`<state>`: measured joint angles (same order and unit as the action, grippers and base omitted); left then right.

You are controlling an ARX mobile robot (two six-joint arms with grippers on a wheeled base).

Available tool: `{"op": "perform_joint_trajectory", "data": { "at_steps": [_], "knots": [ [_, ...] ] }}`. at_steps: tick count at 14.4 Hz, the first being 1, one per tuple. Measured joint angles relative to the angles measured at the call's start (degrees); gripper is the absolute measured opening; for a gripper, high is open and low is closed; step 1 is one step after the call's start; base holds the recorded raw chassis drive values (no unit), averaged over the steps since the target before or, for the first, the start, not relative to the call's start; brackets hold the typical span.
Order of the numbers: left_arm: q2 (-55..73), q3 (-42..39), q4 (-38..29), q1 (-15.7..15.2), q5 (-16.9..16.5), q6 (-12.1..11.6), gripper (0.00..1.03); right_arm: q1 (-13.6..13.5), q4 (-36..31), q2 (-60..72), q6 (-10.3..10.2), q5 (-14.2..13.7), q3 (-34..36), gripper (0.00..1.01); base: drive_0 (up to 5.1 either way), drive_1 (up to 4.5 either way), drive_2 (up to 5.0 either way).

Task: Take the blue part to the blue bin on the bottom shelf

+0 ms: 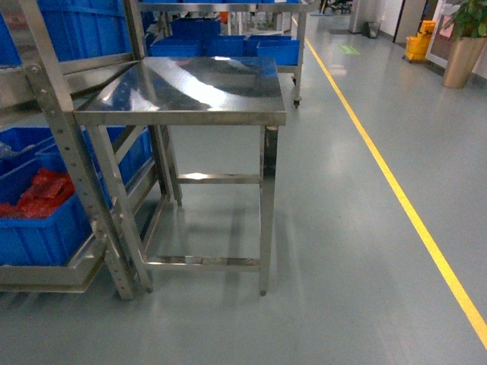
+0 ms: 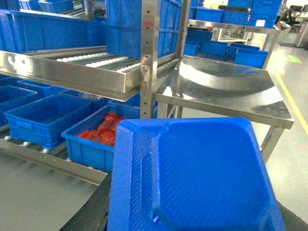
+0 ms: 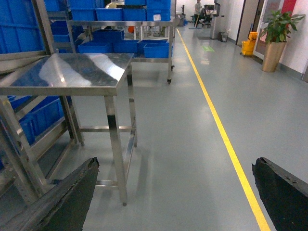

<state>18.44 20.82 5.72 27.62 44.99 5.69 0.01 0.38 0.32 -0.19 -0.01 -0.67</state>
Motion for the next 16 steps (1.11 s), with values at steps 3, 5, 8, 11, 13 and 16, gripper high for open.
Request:
{"op": "perform_joint_trajectory", "data": {
  "at_steps": [3,5,8,11,13,16],
  "knots": [
    [0.0,0.0,0.0,0.0,0.1,0.0,0.43,0.0,-0.2,0.0,0.0,0.0,0.0,0.98,0.1,4.43,-4.2],
    [0.0,0.0,0.1,0.0,0.0,0.0,0.43,0.0,-0.1,0.0,0.0,0.0,0.0,0.98,-0.1,4.21,-4.4],
    [-0.1,0.0,0.1,0.0,0.0,0.0,0.43,0.0,-0.2,0.0,0.0,0.0,0.0,0.98,-0.1,4.21,-4.4],
    [0.0,0.0,0.0,0.0,0.1,0.0,0.43,0.0,-0.3,0.0,0.0,0.0,0.0,0.98,-0.1,4.21,-4.4],
    [-0.1,0.0,-0.1,0.0,0.0,0.0,0.43,0.0,-0.1,0.0,0.0,0.0,0.0,0.98,-0.1,4.21,-4.4],
    [0.1,0.0,0.0,0.0,0.0,0.0,0.43,0.0,-0.2,0.0,0.0,0.0,0.0,0.98,-0.1,4.21,-4.4]
  ]
}}
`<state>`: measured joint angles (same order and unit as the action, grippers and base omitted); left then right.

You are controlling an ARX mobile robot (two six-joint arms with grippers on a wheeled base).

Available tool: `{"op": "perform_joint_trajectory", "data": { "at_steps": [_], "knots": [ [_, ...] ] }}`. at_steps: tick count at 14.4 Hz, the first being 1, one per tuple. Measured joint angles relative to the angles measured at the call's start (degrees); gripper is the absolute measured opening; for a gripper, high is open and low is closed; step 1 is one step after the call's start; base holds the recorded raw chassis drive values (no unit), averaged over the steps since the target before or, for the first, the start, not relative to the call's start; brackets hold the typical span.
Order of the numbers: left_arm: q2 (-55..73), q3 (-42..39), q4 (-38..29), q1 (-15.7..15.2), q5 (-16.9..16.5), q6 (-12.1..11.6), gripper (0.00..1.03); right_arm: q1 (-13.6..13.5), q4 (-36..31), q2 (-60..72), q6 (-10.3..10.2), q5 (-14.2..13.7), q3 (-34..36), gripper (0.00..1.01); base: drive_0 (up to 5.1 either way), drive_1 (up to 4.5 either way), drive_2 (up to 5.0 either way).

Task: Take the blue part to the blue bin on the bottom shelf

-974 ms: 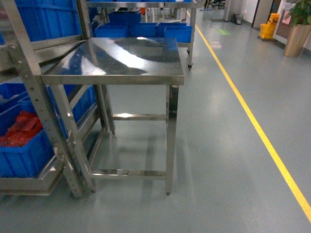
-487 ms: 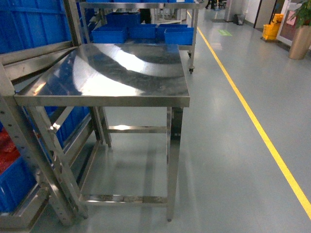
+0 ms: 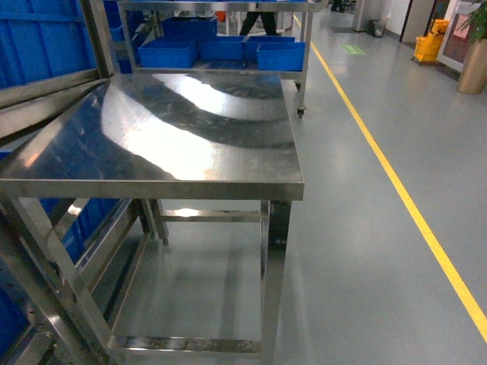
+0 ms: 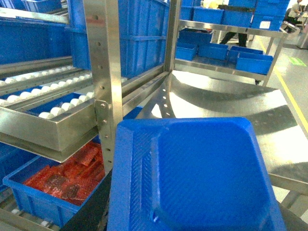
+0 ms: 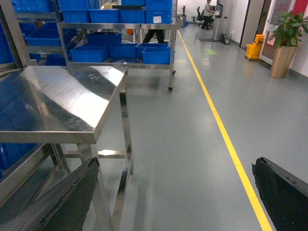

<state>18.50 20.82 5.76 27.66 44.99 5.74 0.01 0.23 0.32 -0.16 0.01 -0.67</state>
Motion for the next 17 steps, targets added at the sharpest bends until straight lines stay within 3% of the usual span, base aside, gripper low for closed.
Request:
{"op": "perform_joint_trajectory", "data": {
  "at_steps": [17],
  "knots": [
    [-0.1,0.0,0.2,0.0,0.0,0.0,0.43,0.0,0.0,0.0,0.0,0.0,0.0,0.98,-0.1,4.21,-4.4]
  ]
}}
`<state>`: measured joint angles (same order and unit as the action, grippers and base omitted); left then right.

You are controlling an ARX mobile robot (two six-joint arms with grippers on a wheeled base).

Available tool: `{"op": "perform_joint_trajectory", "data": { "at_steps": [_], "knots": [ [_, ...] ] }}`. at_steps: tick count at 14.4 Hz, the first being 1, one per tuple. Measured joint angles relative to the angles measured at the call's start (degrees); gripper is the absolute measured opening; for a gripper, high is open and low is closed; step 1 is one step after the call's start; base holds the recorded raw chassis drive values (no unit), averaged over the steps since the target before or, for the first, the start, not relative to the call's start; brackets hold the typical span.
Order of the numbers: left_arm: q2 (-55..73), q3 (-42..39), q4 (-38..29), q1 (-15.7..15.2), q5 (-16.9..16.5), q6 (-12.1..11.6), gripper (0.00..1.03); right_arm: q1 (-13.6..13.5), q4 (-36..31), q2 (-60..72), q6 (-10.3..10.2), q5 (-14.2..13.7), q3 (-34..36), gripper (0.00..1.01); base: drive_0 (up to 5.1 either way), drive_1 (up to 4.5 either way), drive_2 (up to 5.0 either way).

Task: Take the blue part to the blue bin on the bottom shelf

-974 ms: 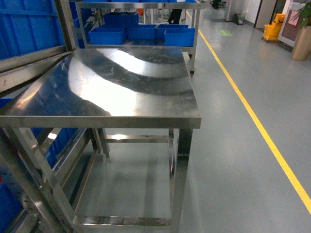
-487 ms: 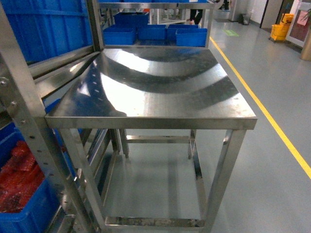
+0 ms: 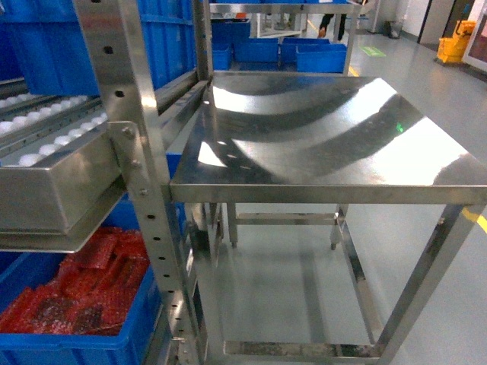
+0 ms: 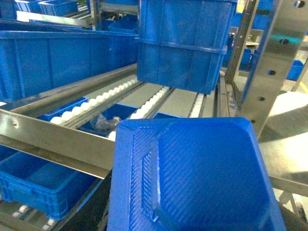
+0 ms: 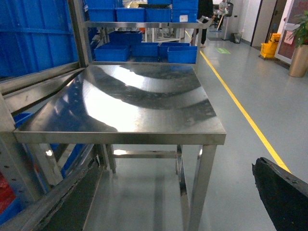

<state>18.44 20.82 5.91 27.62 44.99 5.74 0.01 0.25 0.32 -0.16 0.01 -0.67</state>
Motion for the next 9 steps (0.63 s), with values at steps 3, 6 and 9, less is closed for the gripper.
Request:
{"op": "perform_joint_trajectory", "data": {
  "at_steps": [3,6,9],
  "knots": [
    [0.0,0.0,-0.2,0.0,0.0,0.0,0.43,0.0,-0.1,0.0,0.0,0.0,0.0,0.98,-0.1,4.21,-4.4],
    [-0.1,0.0,-0.2,0.0,0.0,0.0,0.43,0.0,0.0,0.0,0.0,0.0,0.0,0.98,-0.1,4.21,-4.4],
    [-0.1,0.0,-0.1,0.0,0.0,0.0,0.43,0.0,0.0,0.0,0.0,0.0,0.0,0.98,-0.1,4.21,-4.4]
  ]
}}
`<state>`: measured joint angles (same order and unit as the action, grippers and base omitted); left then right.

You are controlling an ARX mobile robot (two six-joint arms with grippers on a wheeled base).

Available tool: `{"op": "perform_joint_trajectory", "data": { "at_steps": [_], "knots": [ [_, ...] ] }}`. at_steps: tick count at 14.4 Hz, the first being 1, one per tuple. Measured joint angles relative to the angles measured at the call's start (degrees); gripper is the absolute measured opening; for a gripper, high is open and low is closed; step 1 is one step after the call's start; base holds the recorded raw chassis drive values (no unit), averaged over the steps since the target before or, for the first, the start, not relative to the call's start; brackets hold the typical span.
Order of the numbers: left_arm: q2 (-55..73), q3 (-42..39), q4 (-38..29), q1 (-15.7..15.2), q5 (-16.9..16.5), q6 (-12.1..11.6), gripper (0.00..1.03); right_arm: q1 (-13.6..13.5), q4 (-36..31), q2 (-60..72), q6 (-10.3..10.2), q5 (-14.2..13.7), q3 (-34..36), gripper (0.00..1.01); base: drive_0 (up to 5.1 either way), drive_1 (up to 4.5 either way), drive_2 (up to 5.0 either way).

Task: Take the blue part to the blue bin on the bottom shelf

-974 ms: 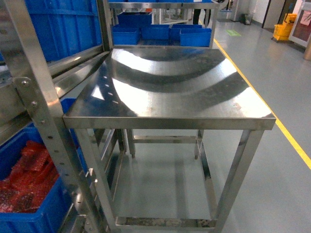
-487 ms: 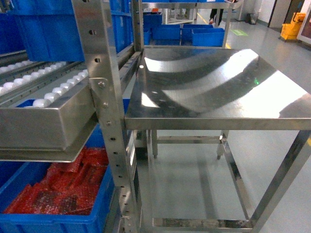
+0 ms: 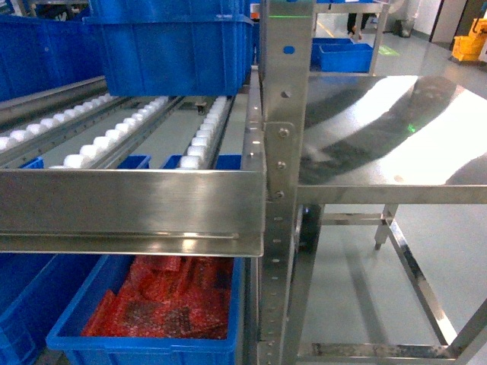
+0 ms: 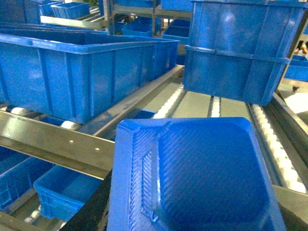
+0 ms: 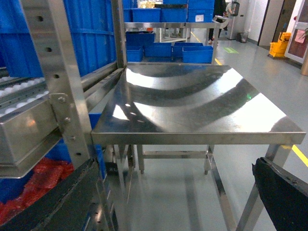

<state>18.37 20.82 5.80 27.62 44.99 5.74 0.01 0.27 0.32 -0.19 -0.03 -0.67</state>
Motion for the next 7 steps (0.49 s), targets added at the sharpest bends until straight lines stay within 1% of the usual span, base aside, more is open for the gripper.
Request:
{"op": "perform_joint_trajectory", "data": {
  "at_steps": [7],
  "knots": [
    [0.0,0.0,0.1,0.0,0.0,0.0,0.43,0.0,0.0,0.0,0.0,0.0,0.0,0.98,-5.0,2.42,2.4]
  ]
}}
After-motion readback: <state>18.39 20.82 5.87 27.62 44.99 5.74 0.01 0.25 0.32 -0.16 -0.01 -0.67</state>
